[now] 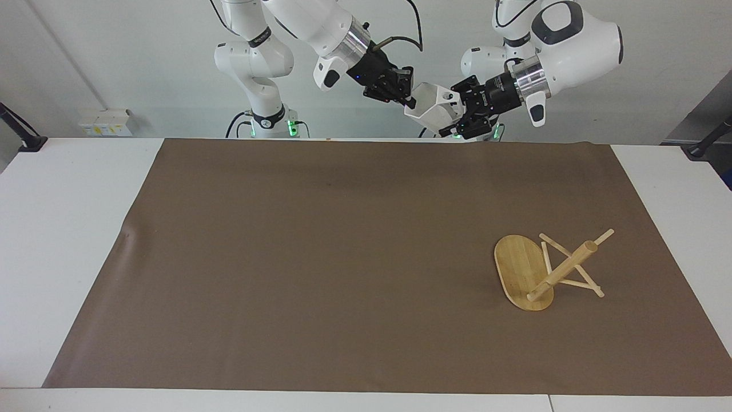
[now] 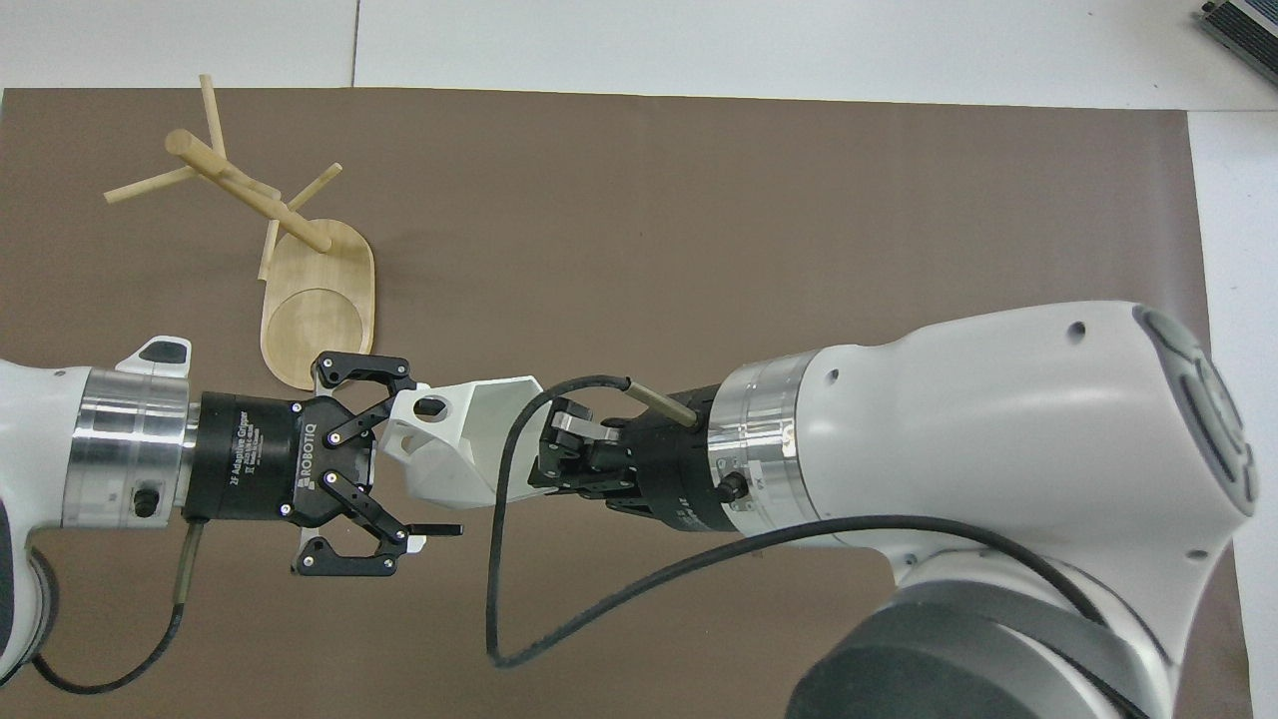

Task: Hang cup on rack
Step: 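Close the left gripper on the cup while the right gripper holds it, then carry the cup with the left gripper while the right gripper withdraws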

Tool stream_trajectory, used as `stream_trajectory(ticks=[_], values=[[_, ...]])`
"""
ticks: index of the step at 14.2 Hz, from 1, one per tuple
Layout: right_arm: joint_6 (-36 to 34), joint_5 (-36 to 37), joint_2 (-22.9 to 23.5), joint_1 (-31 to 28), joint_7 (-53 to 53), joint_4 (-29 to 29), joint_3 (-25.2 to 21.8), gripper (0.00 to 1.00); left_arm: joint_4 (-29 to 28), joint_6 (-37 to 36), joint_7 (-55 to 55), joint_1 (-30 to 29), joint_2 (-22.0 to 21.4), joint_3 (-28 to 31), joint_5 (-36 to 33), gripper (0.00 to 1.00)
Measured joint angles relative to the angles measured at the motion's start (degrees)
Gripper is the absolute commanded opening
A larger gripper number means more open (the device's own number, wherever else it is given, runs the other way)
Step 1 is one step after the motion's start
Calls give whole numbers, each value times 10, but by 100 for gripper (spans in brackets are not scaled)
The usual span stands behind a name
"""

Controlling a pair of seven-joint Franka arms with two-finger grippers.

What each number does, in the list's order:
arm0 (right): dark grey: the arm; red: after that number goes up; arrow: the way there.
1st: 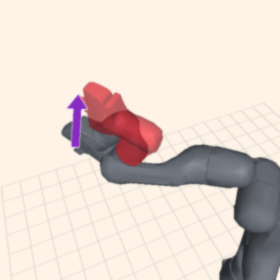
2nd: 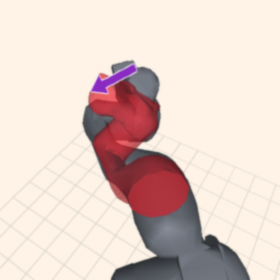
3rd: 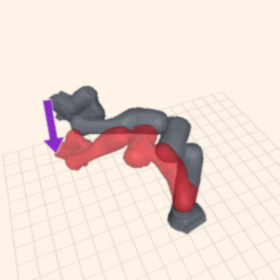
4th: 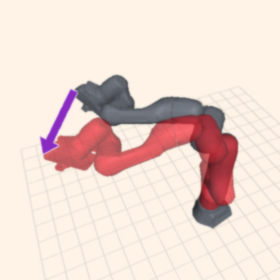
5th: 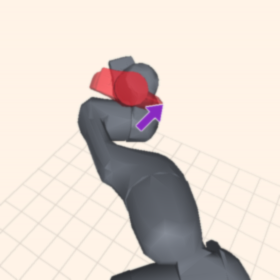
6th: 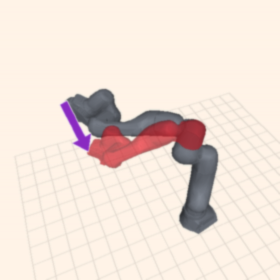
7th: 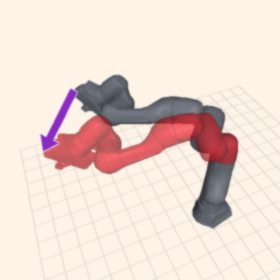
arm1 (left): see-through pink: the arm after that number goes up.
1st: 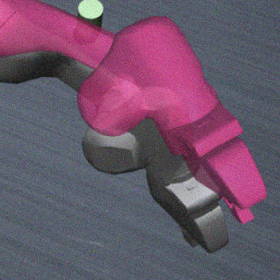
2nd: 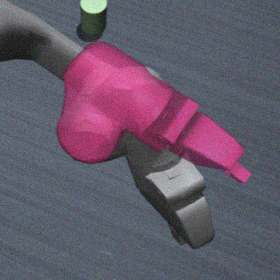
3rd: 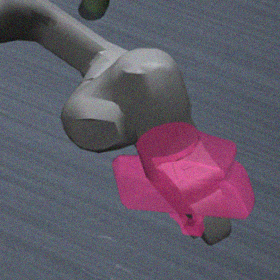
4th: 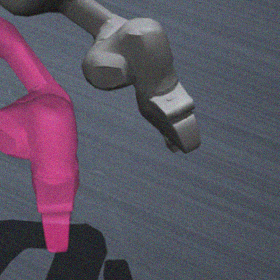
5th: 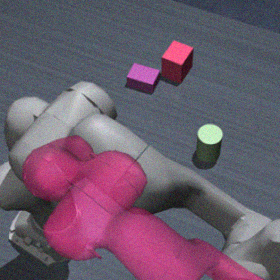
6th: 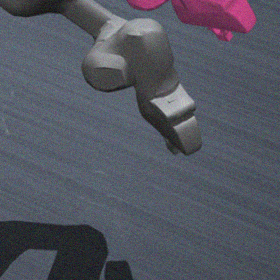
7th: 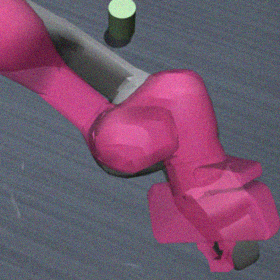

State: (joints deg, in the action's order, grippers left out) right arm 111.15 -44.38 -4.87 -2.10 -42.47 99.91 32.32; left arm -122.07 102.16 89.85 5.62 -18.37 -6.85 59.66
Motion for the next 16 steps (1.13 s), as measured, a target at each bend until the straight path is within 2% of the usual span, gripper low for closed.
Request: stream_trajectory(ticks=[2, 5, 6, 8, 9, 14, 16], values=[[0, 0, 0, 0, 0, 0, 0, 28, 0, 0, 1, 0, 0, 0, 0, 0], [2, 0, 0, 0, 0, 0, -1, 55, 0, -1, 24, -1, 0, 1, -2, 0], [2, 0, 0, 0, 0, 0, -1, 67, 0, 0, 32, -2, 0, 2, -10, 0], [2, 0, 0, 0, 0, 0, -1, 84, -1, 0, 42, -8, 0, 3, -41, 0], [2, 0, 0, 0, 1, 0, -1, 99, -2, 0, 48, -10, 0, 5, -52, 0], [2, 0, 0, 0, 16, 0, -1, 100, -7, 6, 96, -56, 1, 7, -133, 0], [2, 0, 0, 0, 17, 0, -1, 100, -23, 35, 120, -70, 1, 8, -146, 0]])
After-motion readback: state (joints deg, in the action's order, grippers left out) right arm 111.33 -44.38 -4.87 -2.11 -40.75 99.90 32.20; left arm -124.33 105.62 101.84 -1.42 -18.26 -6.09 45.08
